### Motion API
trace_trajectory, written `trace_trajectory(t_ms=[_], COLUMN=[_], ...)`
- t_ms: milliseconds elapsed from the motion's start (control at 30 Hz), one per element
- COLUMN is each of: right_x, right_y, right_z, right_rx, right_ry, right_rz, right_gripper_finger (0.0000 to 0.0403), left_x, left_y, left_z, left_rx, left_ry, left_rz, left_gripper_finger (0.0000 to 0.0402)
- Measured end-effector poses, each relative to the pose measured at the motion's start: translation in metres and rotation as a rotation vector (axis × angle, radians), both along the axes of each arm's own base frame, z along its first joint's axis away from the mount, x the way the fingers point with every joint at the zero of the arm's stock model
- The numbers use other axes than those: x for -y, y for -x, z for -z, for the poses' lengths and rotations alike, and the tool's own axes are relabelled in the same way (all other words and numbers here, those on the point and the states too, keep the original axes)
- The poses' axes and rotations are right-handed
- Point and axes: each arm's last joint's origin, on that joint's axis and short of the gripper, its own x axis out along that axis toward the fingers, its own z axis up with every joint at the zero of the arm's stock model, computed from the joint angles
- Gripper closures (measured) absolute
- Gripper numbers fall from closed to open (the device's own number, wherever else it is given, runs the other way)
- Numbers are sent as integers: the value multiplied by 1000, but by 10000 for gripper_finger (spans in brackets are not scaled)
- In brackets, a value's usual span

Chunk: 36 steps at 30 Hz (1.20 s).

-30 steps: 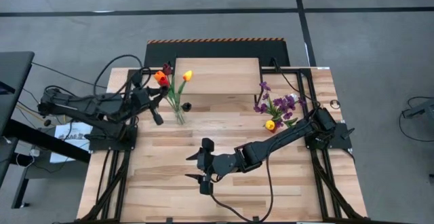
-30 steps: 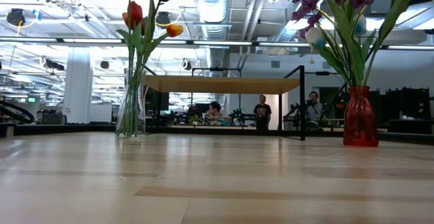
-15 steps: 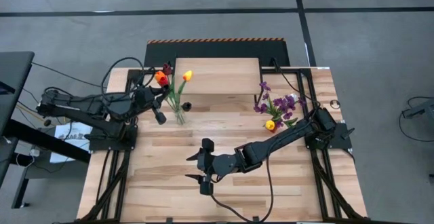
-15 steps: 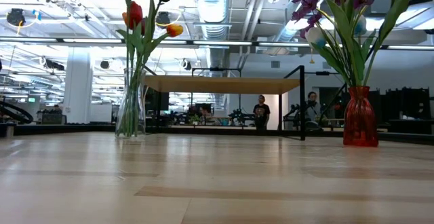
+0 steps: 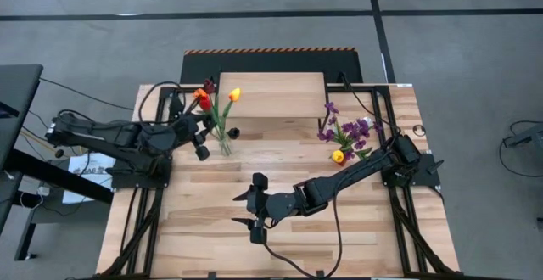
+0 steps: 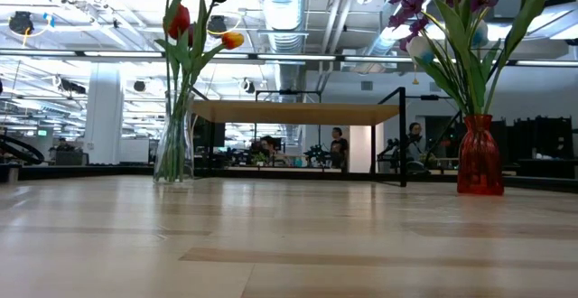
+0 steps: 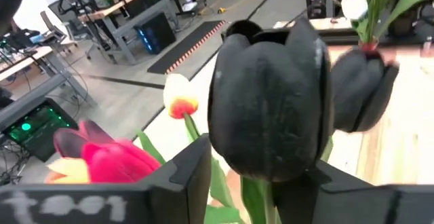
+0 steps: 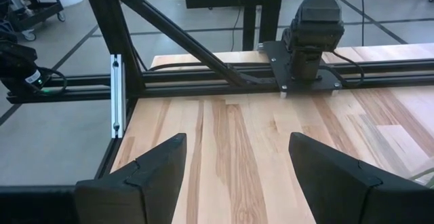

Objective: Pick and place flowers into a vace then onto a shelf
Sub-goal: Put the black flower into the transparent vase

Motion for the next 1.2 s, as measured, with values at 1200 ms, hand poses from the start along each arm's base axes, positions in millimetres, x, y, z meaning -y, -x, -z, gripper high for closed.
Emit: trace_trajectory(t_ms=[1200], right_x=[1], right_y=[0], right_z=[1], right_rx=[-12], right_ry=[14], right_rz=[-2], right_gripper_finger=[148], left_x=[-19], left_y=[-8], left_z=[70], left_rx=[-114], left_ry=[70], left_rz=[85], left_gripper_finger=[266])
